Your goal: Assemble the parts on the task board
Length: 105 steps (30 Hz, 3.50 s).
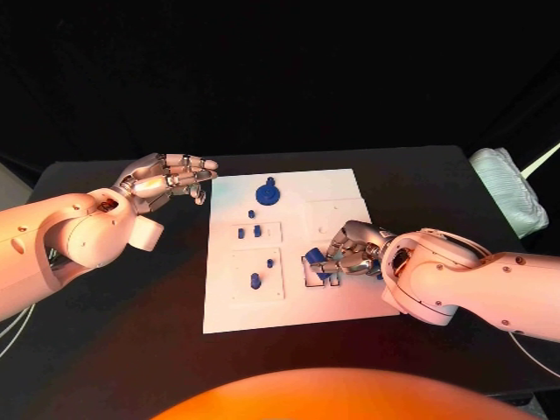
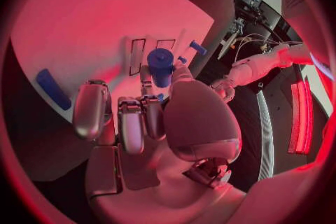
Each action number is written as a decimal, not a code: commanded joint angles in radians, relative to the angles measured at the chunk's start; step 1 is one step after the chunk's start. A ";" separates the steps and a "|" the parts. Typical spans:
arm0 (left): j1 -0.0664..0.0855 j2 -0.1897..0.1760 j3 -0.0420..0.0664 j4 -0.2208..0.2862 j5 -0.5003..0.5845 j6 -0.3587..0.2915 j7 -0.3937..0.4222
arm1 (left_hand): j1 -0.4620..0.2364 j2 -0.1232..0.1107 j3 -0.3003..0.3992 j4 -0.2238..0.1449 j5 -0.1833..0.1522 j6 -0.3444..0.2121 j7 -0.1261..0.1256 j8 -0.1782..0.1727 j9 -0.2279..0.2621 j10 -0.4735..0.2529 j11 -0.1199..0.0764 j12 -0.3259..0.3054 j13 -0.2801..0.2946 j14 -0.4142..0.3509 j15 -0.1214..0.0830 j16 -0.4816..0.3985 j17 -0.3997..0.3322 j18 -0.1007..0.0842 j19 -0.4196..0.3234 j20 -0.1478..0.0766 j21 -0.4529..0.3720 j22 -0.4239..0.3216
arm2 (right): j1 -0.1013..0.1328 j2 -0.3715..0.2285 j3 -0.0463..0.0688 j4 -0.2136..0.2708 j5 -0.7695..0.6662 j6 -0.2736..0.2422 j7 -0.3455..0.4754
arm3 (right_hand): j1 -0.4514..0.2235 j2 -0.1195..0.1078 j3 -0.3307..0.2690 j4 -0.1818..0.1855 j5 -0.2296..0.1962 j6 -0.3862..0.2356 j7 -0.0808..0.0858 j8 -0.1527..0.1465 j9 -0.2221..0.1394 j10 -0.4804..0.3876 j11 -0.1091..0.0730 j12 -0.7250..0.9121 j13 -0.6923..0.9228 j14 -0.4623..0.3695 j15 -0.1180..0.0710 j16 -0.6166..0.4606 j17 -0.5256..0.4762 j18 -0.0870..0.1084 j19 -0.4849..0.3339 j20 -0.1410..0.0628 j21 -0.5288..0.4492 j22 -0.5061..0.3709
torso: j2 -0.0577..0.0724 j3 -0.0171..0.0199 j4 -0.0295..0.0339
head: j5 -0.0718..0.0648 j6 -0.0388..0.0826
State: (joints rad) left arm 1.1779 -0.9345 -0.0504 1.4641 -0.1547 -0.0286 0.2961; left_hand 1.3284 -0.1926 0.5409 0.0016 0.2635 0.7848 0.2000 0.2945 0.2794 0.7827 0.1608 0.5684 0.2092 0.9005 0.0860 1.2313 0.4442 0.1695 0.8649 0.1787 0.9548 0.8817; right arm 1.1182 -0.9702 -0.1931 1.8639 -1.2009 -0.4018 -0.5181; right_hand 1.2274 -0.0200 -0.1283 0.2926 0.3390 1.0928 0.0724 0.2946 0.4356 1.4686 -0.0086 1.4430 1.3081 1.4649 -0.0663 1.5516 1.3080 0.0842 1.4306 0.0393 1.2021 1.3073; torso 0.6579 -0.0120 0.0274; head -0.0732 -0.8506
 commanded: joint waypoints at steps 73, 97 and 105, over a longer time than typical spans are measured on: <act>-0.001 -0.002 0.001 -0.001 -0.004 0.016 -0.016 | -0.004 0.006 0.003 0.008 0.004 -0.011 0.019 0.009 -0.001 -0.009 -0.001 0.008 -0.002 0.000 0.004 0.002 -0.001 0.015 0.001 0.008 -0.005 -0.002 | -0.005 -0.011 0.000 0.015 -0.029 0.009 -0.006 | -0.027 -0.001 -0.030 0.001 -0.019 0.017 -0.013 0.014 0.002 0.042 -0.006 -0.007 0.153 0.094 -0.009 0.001 0.204 -0.009 0.005 -0.004 -0.005 0.040 | 0.000 -0.0004 0.0004 | 0.011 -0.006; 0.000 -0.003 0.001 0.002 -0.005 0.018 -0.019 | 0.000 0.007 0.005 0.009 0.004 -0.013 0.019 0.013 -0.001 -0.012 -0.001 0.012 -0.004 -0.002 0.004 0.003 -0.001 0.015 0.002 0.007 -0.007 -0.003 | -0.005 0.008 0.000 0.005 -0.042 -0.024 0.013 | -0.165 -0.054 -0.047 0.004 -0.216 -0.017 -0.002 0.030 0.006 0.020 0.004 -0.069 0.123 0.085 0.000 -0.016 0.165 0.000 -0.010 0.004 -0.063 0.022 | 0.000 0.0003 -0.0005 | 0.012 -0.005; 0.000 -0.002 0.001 0.001 -0.005 0.018 -0.019 | 0.000 0.007 0.005 0.009 0.004 -0.013 0.019 0.013 -0.001 -0.012 -0.001 0.012 -0.004 -0.002 0.004 0.003 -0.001 0.015 0.002 0.007 -0.007 -0.003 | -0.005 -0.006 0.000 0.016 -0.046 -0.029 0.047 | -0.120 -0.042 -0.020 0.000 -0.200 -0.020 -0.003 0.035 0.007 0.020 0.004 -0.071 0.125 0.085 -0.001 -0.017 0.163 0.000 -0.010 0.004 -0.068 0.023 | 0.000 0.0010 -0.0005 | 0.012 -0.005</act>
State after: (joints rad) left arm 1.1778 -0.9378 -0.0505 1.4638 -0.1569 -0.0266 0.2726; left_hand 1.3284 -0.1927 0.5450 0.0056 0.2635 0.7775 0.1998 0.3021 0.2794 0.7754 0.1608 0.5761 0.2068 0.9006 0.0860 1.2313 0.4442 0.1695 0.8649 0.1787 0.9548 0.8800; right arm 1.1137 -0.9748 -0.1931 1.8769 -1.2334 -0.4270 -0.5061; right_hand 1.1095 -0.0622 -0.1508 0.2911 0.1380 1.0818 0.0683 0.3271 0.4418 1.4650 -0.0121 1.3768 1.3073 1.4685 -0.0698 1.5400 1.3080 0.0842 1.4266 0.0434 1.1396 1.3078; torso 0.6577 -0.0116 0.0269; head -0.0611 -0.8562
